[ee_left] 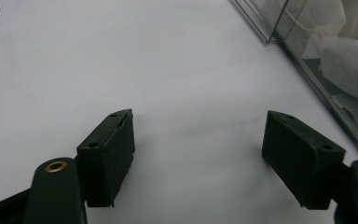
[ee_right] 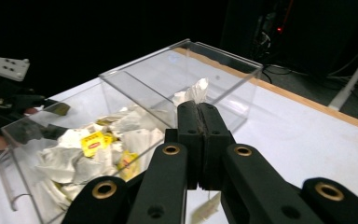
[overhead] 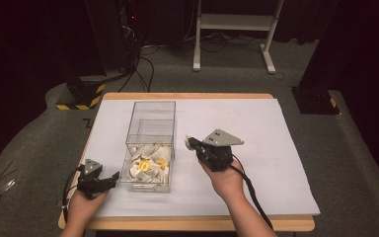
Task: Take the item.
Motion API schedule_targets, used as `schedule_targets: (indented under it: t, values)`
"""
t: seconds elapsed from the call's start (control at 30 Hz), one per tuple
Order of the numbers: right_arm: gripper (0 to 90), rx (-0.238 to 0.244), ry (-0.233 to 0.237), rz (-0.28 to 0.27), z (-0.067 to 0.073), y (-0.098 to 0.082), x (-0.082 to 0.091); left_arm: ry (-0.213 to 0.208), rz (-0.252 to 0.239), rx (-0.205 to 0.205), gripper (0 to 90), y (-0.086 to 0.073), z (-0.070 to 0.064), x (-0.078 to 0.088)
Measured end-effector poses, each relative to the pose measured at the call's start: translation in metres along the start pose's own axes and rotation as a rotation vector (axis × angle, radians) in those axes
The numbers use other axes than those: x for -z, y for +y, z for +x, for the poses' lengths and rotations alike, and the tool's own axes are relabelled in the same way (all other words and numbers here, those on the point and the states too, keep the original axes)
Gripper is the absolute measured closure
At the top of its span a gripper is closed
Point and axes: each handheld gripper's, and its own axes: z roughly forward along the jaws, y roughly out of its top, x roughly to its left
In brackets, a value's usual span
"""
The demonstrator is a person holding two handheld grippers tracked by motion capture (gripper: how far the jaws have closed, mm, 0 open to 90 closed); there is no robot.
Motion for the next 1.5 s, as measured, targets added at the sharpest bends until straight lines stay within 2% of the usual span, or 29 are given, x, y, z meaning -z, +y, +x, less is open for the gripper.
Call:
schedule_targets:
  t: [0.13,0.53,0.83,1.03,1.5]
  values:
    - [89.6,0.010,-0.034,0.003,-0.009,0.000,0.005,0.000,0.000,0.001,25.7,0.000,0.000,0.000]
    - [89.5,-0.007,-0.116,0.007,-0.040,0.001,0.019,0.000,0.000,0.001,25.7,0.000,0.000,0.000]
    - [89.5,-0.018,-0.153,0.009,-0.056,-0.001,0.021,0.000,0.000,0.001,25.7,0.000,0.000,0.000]
    - [89.5,-0.051,-0.178,0.027,-0.069,-0.009,0.018,0.000,0.000,0.001,25.7,0.000,0.000,0.000]
    - [89.4,-0.067,-0.191,0.053,-0.077,-0.020,0.016,0.001,0.000,0.001,25.7,0.000,0.000,0.000]
